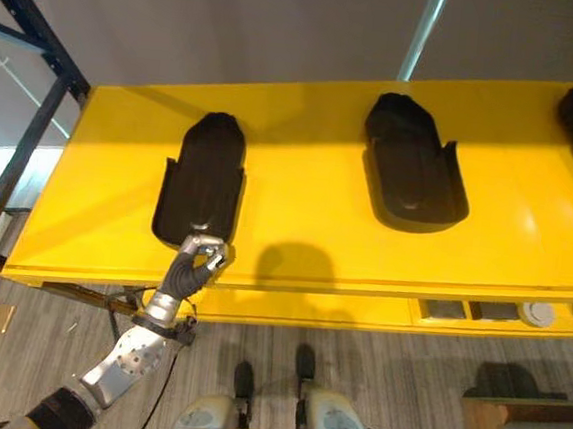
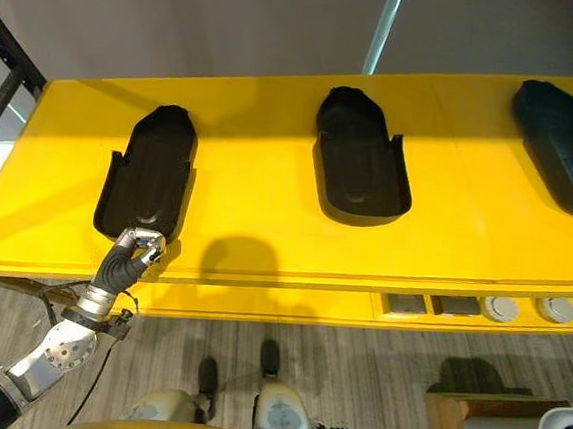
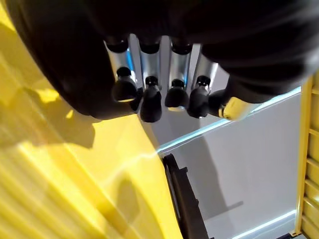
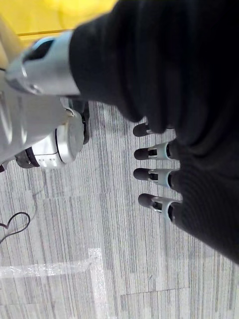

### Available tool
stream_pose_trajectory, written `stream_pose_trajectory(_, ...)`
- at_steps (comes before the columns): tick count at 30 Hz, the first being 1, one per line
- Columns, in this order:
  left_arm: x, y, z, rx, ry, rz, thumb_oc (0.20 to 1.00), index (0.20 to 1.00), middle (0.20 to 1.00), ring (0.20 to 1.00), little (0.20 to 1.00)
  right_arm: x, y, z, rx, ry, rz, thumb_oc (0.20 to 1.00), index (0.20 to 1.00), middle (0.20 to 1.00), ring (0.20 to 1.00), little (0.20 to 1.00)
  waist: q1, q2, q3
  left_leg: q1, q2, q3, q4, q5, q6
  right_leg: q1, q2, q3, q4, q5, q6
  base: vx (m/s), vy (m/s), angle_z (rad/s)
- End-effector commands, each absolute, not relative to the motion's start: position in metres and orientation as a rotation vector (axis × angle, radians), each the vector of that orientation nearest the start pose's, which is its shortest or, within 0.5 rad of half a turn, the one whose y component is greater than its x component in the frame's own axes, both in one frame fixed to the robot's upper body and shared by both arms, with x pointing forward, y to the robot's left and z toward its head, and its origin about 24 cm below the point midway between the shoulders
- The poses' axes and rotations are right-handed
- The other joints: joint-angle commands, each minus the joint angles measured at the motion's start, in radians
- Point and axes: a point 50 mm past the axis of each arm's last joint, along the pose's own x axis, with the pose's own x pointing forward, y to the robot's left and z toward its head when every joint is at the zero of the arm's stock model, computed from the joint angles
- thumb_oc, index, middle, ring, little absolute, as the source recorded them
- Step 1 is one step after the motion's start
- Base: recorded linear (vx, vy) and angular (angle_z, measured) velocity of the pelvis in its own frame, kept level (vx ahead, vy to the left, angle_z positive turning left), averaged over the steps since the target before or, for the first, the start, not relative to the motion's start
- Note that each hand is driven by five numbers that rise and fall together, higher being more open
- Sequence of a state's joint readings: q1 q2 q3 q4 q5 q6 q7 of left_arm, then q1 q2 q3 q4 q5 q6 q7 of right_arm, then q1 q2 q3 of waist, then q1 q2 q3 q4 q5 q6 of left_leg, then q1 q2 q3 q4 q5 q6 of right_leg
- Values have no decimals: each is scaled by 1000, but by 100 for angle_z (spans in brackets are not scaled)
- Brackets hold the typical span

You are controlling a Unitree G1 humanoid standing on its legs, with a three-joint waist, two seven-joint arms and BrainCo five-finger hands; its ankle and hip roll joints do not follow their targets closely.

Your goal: Move parts from the plastic box to the shelf.

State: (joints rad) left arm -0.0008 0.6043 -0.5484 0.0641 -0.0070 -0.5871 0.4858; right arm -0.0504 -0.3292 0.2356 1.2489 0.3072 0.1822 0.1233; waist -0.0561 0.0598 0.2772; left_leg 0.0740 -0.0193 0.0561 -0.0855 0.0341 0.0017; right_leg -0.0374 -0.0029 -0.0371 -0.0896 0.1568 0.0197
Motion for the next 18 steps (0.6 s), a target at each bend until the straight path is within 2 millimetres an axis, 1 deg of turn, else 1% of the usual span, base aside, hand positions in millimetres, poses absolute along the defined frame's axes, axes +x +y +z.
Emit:
stream_pose_trajectory(1,226,156,66,326,-490,-112,200,200,200,200,200,82,-255,-158,-111,1418,-64,1000,1000,1000,1000,1000,-5,-16,24,-25,65,6,10,-20,-34,64,-36,44,31,-96,61,84,-17,-2)
stream_pose_trajectory(2,227,157,66,331,-492,-105,200,200,200,200,200,82,-254,-158,-111,1419,-63,1000,1000,1000,1000,1000,-6,-16,24,-20,66,5,9,-29,-34,69,-35,46,29,-103,62,38,-16,-3)
stream_pose_trajectory(7,232,159,69,346,-512,-76,200,200,200,200,200,84,-251,-159,-123,1415,-41,1000,1000,1000,1000,1000,-10,-20,41,-23,66,12,9,-29,-31,61,-32,52,35,-102,58,17,-11,-2)
stream_pose_trajectory(9,236,159,71,364,-524,-63,200,200,200,200,200,87,-245,-159,-111,1406,-30,1000,1000,1000,1000,1000,-11,-31,51,-22,67,12,6,-31,-32,63,-25,62,28,-98,61,13,-86,-4)
stream_pose_trajectory(13,242,162,71,398,-519,-33,200,200,200,200,200,87,-237,-161,-95,1413,-8,1000,1000,1000,1000,1000,-14,-49,51,-23,72,16,3,-30,-32,59,-16,73,29,-95,66,35,-72,-4)
stream_pose_trajectory(18,253,164,80,443,-539,-8,200,200,200,200,200,86,-236,-161,-90,1400,14,1000,1000,1000,1000,1000,-26,-64,63,-34,79,25,2,-27,-32,45,-8,84,32,-94,67,-12,-42,-9)
